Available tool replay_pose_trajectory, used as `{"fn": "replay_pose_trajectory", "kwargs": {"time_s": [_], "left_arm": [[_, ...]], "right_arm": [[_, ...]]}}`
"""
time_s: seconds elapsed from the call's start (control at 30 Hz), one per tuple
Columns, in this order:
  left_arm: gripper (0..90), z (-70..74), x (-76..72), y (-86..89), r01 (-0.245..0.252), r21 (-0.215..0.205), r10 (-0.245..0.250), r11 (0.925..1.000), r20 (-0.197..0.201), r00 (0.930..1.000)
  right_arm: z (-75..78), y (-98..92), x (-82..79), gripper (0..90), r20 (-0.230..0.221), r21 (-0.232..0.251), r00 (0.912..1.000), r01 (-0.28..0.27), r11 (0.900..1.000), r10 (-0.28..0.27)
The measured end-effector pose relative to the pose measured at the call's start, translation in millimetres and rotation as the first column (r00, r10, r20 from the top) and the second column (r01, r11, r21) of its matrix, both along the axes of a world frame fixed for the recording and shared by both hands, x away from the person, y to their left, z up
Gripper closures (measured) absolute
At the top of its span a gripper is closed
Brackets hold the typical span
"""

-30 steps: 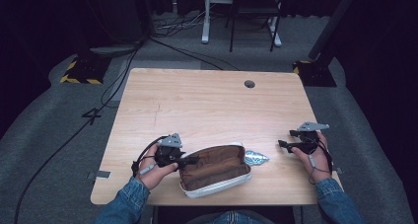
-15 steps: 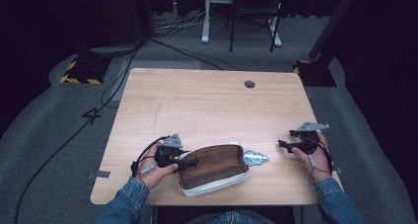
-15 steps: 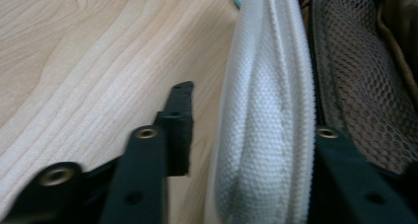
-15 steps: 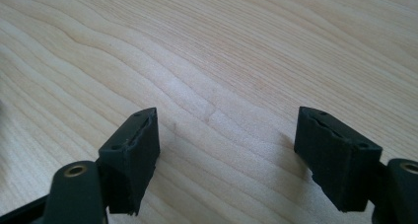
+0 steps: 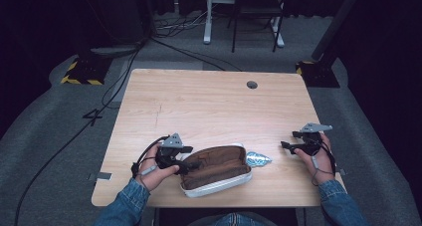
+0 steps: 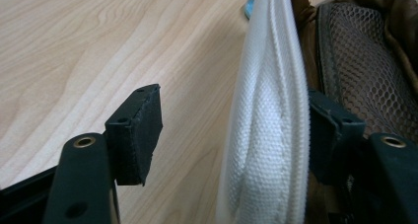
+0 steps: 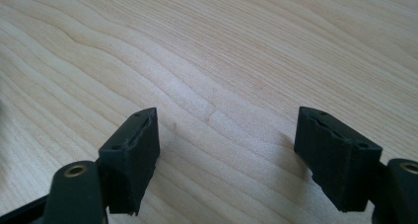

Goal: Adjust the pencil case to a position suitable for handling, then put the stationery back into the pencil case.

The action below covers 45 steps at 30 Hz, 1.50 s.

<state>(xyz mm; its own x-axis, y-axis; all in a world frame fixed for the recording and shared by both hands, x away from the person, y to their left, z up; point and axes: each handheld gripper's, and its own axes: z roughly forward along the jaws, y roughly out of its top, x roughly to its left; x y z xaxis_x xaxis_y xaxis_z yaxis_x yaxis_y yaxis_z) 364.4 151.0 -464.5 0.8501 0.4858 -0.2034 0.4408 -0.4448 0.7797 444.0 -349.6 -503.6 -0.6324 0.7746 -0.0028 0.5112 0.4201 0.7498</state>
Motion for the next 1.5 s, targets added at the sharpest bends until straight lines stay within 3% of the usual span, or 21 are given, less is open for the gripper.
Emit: {"fn": "replay_pose_trajectory", "kwargs": {"time_s": [0.23,0.57,0.7,0.87,1.0,1.1,1.13,1.17,1.23,1.37,1.5], "left_arm": [[27.4,11.2,-5.1,7.8,-0.02,-0.01,0.021,0.9997,0.029,0.9994],[26.9,28.8,-12.7,26.0,-0.052,-0.057,0.056,0.997,0.07,0.9959],[26.9,34.8,-16.0,38.8,-0.077,-0.075,0.084,0.9942,0.092,0.9923],[26.8,38.8,-19.0,58.9,-0.14,-0.085,0.149,0.9865,0.112,0.9825],[25.9,35.7,-19.2,76.5,-0.233,-0.033,0.236,0.9718,0.134,0.9626],[23.8,29.6,-16.3,88.1,-0.299,-0.01,0.297,0.9543,0.127,0.9462],[22.9,26.6,-15.1,92.0,-0.326,-0.001,0.324,0.9453,0.123,0.938],[21.7,26.6,-15.1,92.0,-0.326,-0.001,0.324,0.9453,0.123,0.938],[21.0,19.4,-12.1,100.0,-0.375,0.046,0.367,0.9257,0.136,0.9204],[19.2,11.5,-7.6,107.9,-0.426,0.067,0.417,0.9022,0.115,0.9015],[17.8,0.8,-2.7,113.0,-0.47,0.128,0.459,0.8733,0.107,0.882]], "right_arm": [[0.0,0.0,0.1,25.4,0.0,0.001,1.0,0.0,1.0,0.0],[0.0,0.0,0.0,25.4,0.0,0.0,1.0,0.0,1.0,0.0],[0.0,0.0,0.0,25.4,-0.001,0.0,1.0,0.0,1.0,0.0],[0.1,-0.1,0.1,25.5,-0.002,0.002,1.0,0.001,1.0,-0.001],[0.2,0.1,0.1,25.7,-0.004,0.003,1.0,0.005,1.0,-0.005],[0.3,0.0,0.2,26.2,-0.003,0.003,1.0,0.007,1.0,-0.007],[0.4,-0.1,0.2,26.5,-0.004,0.004,1.0,0.008,1.0,-0.008],[0.4,-0.1,0.2,26.5,-0.004,0.004,1.0,0.008,1.0,-0.008],[1.1,-0.9,0.5,29.5,-0.008,0.003,0.9999,0.011,1.0,-0.011],[3.2,-2.4,0.2,32.7,-0.022,-0.001,0.9997,0.008,1.0,-0.008],[7.4,-3.4,-1.3,33.9,-0.054,0.008,0.9984,0.013,1.0,-0.013]]}}
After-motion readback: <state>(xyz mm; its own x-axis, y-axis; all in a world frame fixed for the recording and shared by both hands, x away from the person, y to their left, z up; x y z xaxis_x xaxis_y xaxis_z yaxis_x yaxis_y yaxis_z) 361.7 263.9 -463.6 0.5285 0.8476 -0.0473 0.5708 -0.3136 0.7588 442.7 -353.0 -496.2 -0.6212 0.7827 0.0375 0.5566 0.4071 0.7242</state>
